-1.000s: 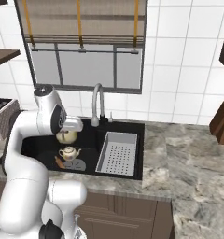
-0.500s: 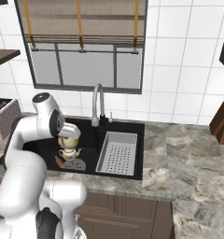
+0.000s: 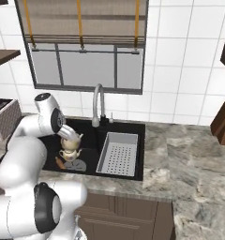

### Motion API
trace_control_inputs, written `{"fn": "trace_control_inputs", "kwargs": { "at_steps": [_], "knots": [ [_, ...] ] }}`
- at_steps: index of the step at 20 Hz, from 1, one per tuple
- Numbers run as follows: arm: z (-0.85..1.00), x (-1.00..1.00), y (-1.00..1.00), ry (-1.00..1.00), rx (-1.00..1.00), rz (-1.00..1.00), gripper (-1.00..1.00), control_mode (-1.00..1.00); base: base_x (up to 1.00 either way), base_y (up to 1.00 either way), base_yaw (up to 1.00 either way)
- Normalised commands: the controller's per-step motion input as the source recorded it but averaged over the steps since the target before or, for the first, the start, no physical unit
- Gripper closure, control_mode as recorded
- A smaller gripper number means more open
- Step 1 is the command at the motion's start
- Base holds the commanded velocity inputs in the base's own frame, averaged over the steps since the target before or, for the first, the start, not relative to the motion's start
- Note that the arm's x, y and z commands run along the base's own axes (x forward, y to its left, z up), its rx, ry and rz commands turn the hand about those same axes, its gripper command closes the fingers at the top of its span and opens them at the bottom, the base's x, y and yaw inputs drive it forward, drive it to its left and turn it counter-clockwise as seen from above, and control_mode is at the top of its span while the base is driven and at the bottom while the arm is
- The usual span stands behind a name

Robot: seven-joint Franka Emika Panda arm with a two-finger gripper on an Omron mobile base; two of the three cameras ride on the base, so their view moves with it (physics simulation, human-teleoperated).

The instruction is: Pick the teapot and teapot and place them in the sink. Then turn on the water.

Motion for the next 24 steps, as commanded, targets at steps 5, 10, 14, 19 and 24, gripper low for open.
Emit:
{"fn": "trace_control_inputs", "kwargs": {
  "at_steps": [5, 10, 14, 19, 24],
  "knots": [
    [-0.39, 0.04, 0.0, 0.09, 0.11, -0.32, 1.0, -1.0, 0.0, 0.0, 0.0],
    [-0.36, 0.25, 0.0, 0.04, 0.01, -0.31, 1.0, -1.0, 0.0, 0.0, 0.0],
    [-0.27, 0.41, 0.0, 0.01, 0.0, -0.29, 1.0, -1.0, 0.0, 0.0, 0.0],
    [-0.34, 0.47, 0.01, 0.01, 0.0, -0.26, 1.0, -1.0, 0.0, 0.0, 0.0],
    [-0.52, 0.47, 0.0, 0.06, 0.0, -0.23, 1.0, -1.0, 0.0, 0.0, 0.0]
  ]
}}
